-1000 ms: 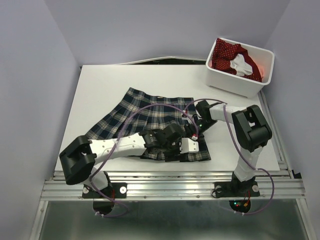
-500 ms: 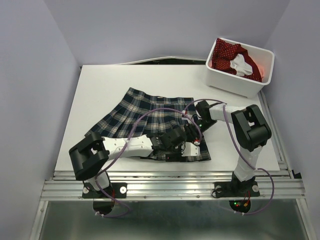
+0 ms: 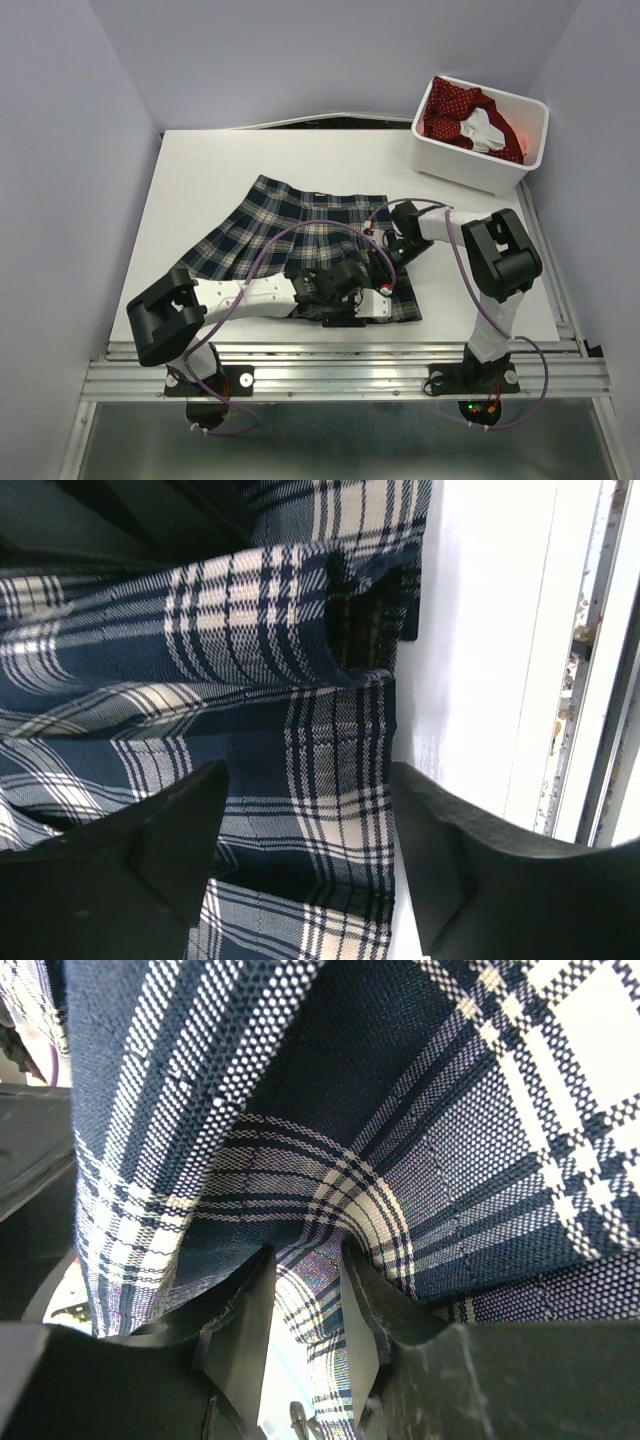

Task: Fold and stack the skirts
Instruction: Flatten the skirt out

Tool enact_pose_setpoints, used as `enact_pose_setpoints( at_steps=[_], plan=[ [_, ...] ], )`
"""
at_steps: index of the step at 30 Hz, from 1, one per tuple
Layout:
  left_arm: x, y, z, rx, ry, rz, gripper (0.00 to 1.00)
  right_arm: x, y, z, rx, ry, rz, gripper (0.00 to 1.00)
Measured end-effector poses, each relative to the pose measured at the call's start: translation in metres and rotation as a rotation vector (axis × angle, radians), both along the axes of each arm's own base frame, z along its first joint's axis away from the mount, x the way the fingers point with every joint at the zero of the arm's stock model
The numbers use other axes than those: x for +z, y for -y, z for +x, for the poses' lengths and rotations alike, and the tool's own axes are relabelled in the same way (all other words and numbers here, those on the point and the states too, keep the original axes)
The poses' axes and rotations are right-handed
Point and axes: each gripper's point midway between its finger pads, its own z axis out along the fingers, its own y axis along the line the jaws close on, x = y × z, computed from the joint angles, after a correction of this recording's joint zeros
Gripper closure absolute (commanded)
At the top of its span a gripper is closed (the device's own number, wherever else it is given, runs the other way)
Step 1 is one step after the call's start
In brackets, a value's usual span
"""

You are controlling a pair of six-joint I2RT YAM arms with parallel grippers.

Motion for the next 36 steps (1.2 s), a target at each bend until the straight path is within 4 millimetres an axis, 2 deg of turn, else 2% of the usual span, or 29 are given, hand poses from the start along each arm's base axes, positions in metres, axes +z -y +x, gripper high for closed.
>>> enact_pose_setpoints(
  at_steps=[1, 5, 6, 7, 8, 11, 14, 18, 19, 21, 24, 26, 30, 31, 32, 35, 36],
  plan=[
    [-0.001, -0.001, 0.001, 0.004, 0.003, 0.003, 0.32, 0.000, 0.000, 0.000, 0.000, -0.001, 0.001, 0.62],
    [-0.007, -0.006, 0.005, 0.027, 0.018, 0.028, 0.59, 0.000, 0.000, 0.000, 0.000, -0.001, 0.000, 0.62],
    [-0.008, -0.007, 0.006, 0.033, 0.021, 0.031, 0.70, 0.000, 0.000, 0.000, 0.000, -0.001, 0.000, 0.62],
    [-0.009, -0.009, 0.009, 0.047, 0.022, 0.039, 0.75, 0.000, 0.000, 0.000, 0.000, 0.000, 0.000, 0.62],
    [-0.010, -0.011, 0.011, 0.051, 0.026, 0.043, 0.87, 0.000, 0.000, 0.000, 0.000, -0.001, 0.000, 0.62],
    [-0.007, -0.018, 0.022, 0.097, 0.026, 0.039, 1.00, -0.002, 0.000, 0.000, 0.000, -0.006, -0.003, 0.62],
    [0.009, -0.031, 0.038, 0.157, 0.036, 0.007, 1.00, -0.003, 0.000, -0.001, 0.000, -0.009, -0.005, 0.62],
    [0.059, -0.045, 0.053, 0.221, 0.055, -0.141, 1.00, -0.003, 0.000, -0.001, -0.002, -0.010, -0.006, 0.62],
    [0.069, -0.048, 0.053, 0.225, 0.061, -0.168, 1.00, -0.003, 0.000, -0.001, -0.003, -0.011, -0.007, 0.62],
    [0.100, -0.053, 0.054, 0.233, 0.094, -0.262, 1.00, -0.003, 0.000, -0.001, -0.003, -0.012, -0.007, 0.62],
    [0.125, -0.052, 0.046, 0.198, 0.104, -0.348, 1.00, -0.002, 0.000, -0.001, -0.008, -0.017, -0.008, 0.62],
    [0.128, -0.048, 0.039, 0.172, 0.082, -0.368, 1.00, -0.002, -0.001, -0.001, -0.013, -0.023, -0.007, 0.62],
    [0.116, -0.043, 0.030, 0.139, 0.018, -0.351, 0.98, 0.001, -0.002, 0.004, -0.016, -0.013, -0.004, 0.60],
    [0.112, -0.042, 0.028, 0.131, 0.003, -0.345, 0.92, 0.003, -0.003, 0.007, -0.015, -0.005, -0.001, 0.59],
    [0.110, -0.040, 0.025, 0.117, -0.013, -0.342, 0.79, 0.005, -0.005, 0.009, -0.015, 0.003, 0.003, 0.58],
    [0.102, -0.033, 0.015, 0.075, -0.053, -0.328, 0.62, 0.009, -0.008, 0.015, -0.015, 0.018, 0.020, 0.55],
    [0.100, -0.029, 0.009, 0.058, -0.071, -0.327, 0.52, 0.011, -0.009, 0.015, -0.015, 0.018, 0.026, 0.54]
  ],
)
